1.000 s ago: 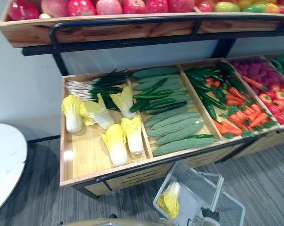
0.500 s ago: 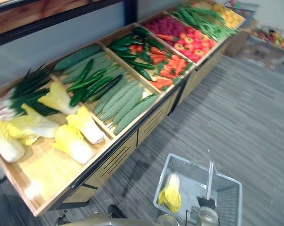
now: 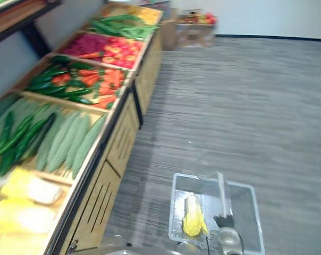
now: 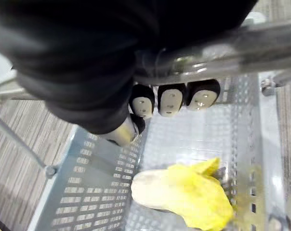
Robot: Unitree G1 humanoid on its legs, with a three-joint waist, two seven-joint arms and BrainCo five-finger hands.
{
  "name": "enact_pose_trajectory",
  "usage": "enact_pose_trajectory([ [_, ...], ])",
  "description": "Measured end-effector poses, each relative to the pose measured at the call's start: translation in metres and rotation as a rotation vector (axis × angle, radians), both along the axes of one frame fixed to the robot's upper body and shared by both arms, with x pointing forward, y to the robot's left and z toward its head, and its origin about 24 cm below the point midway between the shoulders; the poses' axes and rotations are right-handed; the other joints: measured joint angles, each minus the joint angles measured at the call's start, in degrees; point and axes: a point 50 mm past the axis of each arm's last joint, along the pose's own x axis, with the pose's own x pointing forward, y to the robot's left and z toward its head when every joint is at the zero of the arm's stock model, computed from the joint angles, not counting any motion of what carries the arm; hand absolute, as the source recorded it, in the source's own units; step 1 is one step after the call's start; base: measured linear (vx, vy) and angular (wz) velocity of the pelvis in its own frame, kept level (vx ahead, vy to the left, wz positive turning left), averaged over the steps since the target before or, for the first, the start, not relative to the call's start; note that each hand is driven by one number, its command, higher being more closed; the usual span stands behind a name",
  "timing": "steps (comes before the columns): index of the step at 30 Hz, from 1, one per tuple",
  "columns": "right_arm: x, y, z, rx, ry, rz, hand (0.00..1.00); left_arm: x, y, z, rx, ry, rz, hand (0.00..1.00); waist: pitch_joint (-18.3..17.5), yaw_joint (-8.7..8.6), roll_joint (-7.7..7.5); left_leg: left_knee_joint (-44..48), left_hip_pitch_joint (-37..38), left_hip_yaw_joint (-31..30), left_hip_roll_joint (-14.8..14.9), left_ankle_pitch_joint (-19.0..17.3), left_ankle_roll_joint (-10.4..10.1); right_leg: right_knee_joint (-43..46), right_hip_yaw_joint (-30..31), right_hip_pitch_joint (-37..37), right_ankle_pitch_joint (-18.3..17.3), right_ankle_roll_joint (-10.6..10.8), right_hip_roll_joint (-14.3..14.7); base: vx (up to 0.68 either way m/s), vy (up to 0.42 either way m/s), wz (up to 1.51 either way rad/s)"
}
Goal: Pick vegetable in the basket
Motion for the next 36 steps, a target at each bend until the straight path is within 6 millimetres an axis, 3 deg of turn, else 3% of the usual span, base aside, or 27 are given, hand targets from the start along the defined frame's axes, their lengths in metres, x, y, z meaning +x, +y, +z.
enact_pose_trajectory([
  [1, -0.002, 0.004, -0.002, 0.012, 0.002, 0.006, 1.00, 0.001, 0.001, 0.000, 0.001, -0.005, -0.003, 0.00, -0.08, 0.06, -0.06, -1.53, 1.50, -3.88, -0.50, -1.41, -0.81, -0.13, 2.84, -0.95, 0.65, 0.76, 0.87, 0.00, 0.155, -1.16],
  [3, -0.007, 0.003, -0.003, 0.010, 0.012, 0.003, 1.00, 0.005, 0.000, 0.001, -0.005, -0.012, -0.017, 0.00, -0.23, -0.46, 0.14, -4.31, 2.64, -5.58, -1.50, -2.86, -0.56, -2.09, 5.73, -2.11, 2.75, 2.01, 0.84, 0.00, 0.176, -0.79],
  [6, -0.009, 0.001, -0.002, 0.009, 0.000, -0.012, 1.00, 0.016, 0.004, 0.003, 0.006, -0.029, -0.063, 0.00, 0.24, -1.73, -0.71, -8.60, 2.59, -3.20, -3.15, -3.86, 1.11, -5.01, 7.31, -4.00, 5.90, 3.82, -0.47, -0.06, 0.257, -0.31],
  [9, -0.014, 0.010, -0.006, 0.040, 0.007, -0.033, 1.00, 0.021, 0.009, 0.004, -0.043, -0.054, -0.058, 0.00, 0.48, -1.21, -2.68, -9.82, 4.59, -0.39, -5.08, -3.67, 1.43, -5.77, 10.29, -3.63, 7.07, 5.06, -1.98, -0.06, 0.177, -0.38],
  [13, -0.010, 0.013, -0.005, 0.051, -0.019, -0.024, 1.00, 0.021, 0.013, 0.005, -0.017, -0.047, -0.080, 0.00, 0.23, -1.46, -2.97, -11.37, 6.46, 3.00, -5.17, -3.45, 1.79, -4.04, 12.96, -5.08, 7.08, 5.10, -1.63, -0.05, 0.016, -0.44],
  [14, -0.008, 0.013, -0.003, 0.049, -0.031, -0.023, 1.00, 0.021, 0.011, 0.004, -0.019, -0.045, -0.080, 0.00, 0.41, -1.51, -2.63, -11.66, 6.41, 4.37, -4.88, -3.36, 1.99, -3.64, 11.97, -5.98, 6.83, 4.75, -1.99, -0.07, -0.015, -0.48],
  [15, -0.008, 0.009, -0.002, 0.044, -0.044, -0.052, 1.00, 0.021, 0.007, 0.003, -0.024, -0.046, -0.077, 0.00, 0.73, -1.54, -2.12, -11.87, 6.45, 5.81, -4.56, -3.32, 2.11, -2.17, 5.04, -6.74, 5.79, 3.15, -3.89, -0.07, -0.017, -0.43],
  [17, -0.010, -0.001, 0.000, 0.022, -0.038, -0.060, 1.00, 0.019, 0.005, 0.003, -0.026, -0.042, -0.074, 0.00, 0.86, -1.02, -1.60, -12.54, 7.47, 7.39, -4.07, -3.39, 2.16, -1.76, -3.44, -6.35, 6.42, 3.21, -5.99, -0.02, -0.019, -0.49],
  [18, -0.012, -0.001, -0.001, 0.025, -0.031, -0.057, 1.00, 0.017, 0.005, 0.002, -0.021, -0.037, -0.071, 0.00, 0.91, -0.96, -1.40, -13.04, 8.29, 7.52, -3.62, -3.47, 2.04, -2.74, -3.00, -5.64, 8.03, 3.88, -5.09, 0.03, -0.032, -0.43],
  [25, -0.026, -0.002, -0.007, 0.041, 0.022, -0.110, 1.00, 0.014, 0.002, 0.001, -0.025, -0.026, -0.054, 0.00, 0.07, -1.50, -0.11, -13.71, 9.87, 8.29, -1.15, -4.20, 0.78, -7.14, -3.25, -3.33, 8.88, 3.41, -1.62, 0.10, -0.050, -0.13],
  [33, -0.027, 0.000, -0.008, 0.049, 0.031, -0.104, 1.00, 0.018, 0.003, 0.001, -0.026, -0.035, -0.055, 0.00, -0.24, -1.51, -0.12, -12.57, 9.70, 5.76, -1.10, -4.14, 0.70, -8.19, -5.72, -1.27, 8.92, 3.38, -2.15, 0.06, 0.004, 0.13],
  [36, -0.027, 0.001, -0.009, 0.051, 0.033, -0.104, 1.00, 0.020, 0.004, 0.003, -0.022, -0.049, -0.042, 0.00, -0.07, -1.44, -0.99, -2.56, 5.43, 5.04, -1.32, -4.18, 0.64, -6.63, -6.58, -0.59, 7.22, 2.87, -3.68, 0.00, -0.005, 0.17],
])
